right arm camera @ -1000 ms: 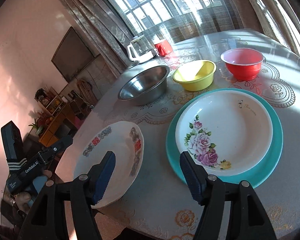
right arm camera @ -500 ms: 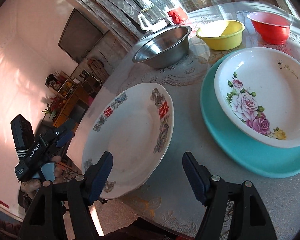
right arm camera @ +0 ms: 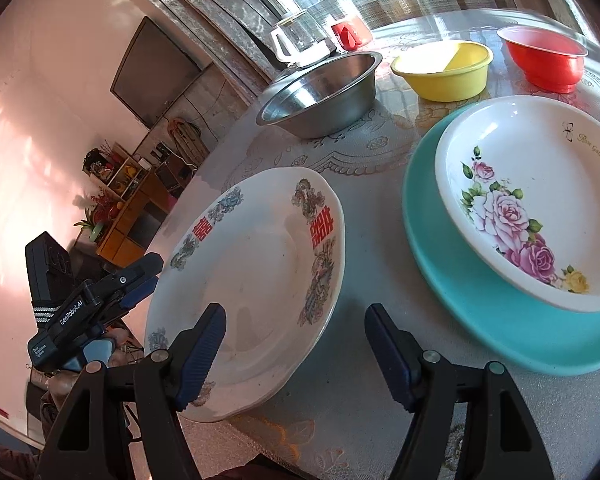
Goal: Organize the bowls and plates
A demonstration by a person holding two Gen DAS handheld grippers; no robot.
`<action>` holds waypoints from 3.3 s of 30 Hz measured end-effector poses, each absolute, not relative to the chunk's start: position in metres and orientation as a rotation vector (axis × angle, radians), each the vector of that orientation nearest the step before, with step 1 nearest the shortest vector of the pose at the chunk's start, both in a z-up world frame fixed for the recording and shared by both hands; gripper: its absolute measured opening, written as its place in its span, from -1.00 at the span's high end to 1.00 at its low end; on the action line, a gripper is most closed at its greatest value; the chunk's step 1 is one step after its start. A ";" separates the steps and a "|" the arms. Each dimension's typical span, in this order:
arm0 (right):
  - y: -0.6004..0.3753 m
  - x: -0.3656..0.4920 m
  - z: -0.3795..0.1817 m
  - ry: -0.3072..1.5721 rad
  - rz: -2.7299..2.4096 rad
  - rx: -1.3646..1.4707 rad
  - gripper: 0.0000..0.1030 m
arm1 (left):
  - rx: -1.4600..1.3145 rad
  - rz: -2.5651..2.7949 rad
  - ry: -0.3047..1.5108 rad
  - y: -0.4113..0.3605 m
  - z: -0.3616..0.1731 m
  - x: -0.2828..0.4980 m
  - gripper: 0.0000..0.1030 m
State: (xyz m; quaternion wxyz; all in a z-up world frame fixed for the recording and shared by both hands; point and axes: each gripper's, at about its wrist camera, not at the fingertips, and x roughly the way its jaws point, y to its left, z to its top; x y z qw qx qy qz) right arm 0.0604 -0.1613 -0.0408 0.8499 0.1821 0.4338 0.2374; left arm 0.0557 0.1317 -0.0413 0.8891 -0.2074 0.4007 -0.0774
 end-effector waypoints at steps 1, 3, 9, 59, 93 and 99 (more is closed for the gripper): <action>-0.160 0.061 -0.041 0.910 0.500 0.377 -0.41 | -0.433 -0.154 0.839 0.132 -0.043 0.057 -0.65; -0.159 0.061 -0.042 0.907 0.501 0.367 -0.31 | -0.418 -0.140 0.843 0.131 -0.044 0.058 -0.41; -0.159 0.064 -0.043 0.911 0.495 0.362 0.03 | -0.445 -0.139 0.860 0.133 -0.046 0.062 0.01; -0.225 0.045 0.007 0.752 0.313 0.245 0.48 | -0.204 -0.465 0.774 0.012 0.004 0.067 0.45; -0.319 0.066 -0.014 0.725 -0.063 0.164 0.46 | -0.083 -0.573 0.879 -0.112 -0.021 0.128 0.37; -0.315 0.068 -0.019 0.727 -0.072 0.146 0.42 | -0.078 -0.563 0.876 -0.115 -0.024 0.131 0.33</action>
